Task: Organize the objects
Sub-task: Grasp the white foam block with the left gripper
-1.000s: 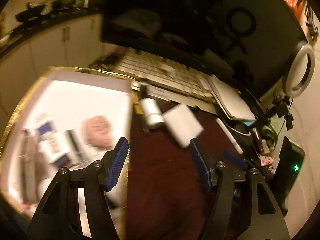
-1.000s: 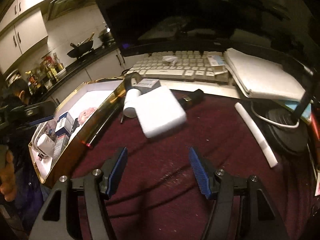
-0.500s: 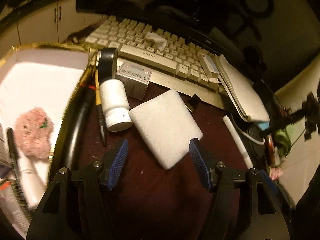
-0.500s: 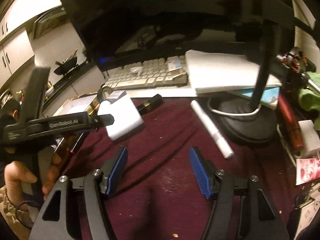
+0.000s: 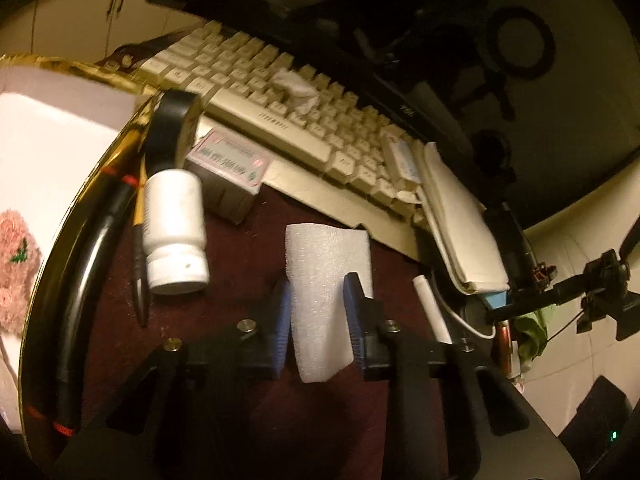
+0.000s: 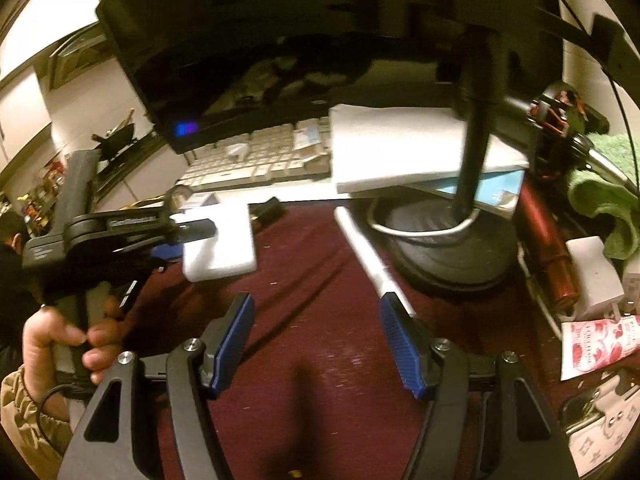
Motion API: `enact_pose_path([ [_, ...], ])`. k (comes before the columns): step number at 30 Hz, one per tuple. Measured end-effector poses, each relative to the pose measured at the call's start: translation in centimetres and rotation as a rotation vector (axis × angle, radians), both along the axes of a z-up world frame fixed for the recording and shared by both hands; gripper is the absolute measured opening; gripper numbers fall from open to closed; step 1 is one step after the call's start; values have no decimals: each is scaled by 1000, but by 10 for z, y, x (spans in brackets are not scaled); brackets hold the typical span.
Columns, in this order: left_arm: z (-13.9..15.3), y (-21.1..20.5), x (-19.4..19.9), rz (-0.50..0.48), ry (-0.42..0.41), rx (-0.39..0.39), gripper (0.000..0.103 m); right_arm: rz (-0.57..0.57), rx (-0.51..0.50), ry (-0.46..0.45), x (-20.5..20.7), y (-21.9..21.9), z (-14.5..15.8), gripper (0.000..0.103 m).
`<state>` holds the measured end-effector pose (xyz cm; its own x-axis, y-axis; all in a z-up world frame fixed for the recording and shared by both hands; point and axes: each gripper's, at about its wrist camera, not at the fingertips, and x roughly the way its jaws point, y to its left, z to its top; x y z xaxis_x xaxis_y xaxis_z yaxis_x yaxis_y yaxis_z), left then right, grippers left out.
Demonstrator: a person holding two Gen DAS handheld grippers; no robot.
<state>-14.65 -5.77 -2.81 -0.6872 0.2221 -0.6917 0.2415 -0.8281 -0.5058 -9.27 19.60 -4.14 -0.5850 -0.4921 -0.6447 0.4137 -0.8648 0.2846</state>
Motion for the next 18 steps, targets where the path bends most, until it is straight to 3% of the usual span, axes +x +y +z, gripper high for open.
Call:
enact_pose_path([
  [2,0,6,-2,-34,1,-5,20,-13,5,-4,-6,5,-2,63],
  [4,0,11,-3,-58,2,-2,20,-15,19,-18,-13,8,-5,45],
  [7,-1,16,-4,-81,-6,6,20,-16,41,-61,-28,10,-13,32],
  [18,-4,28,-18,-121,-34,8,21,25,121,-107,-57,-10,-21,28],
])
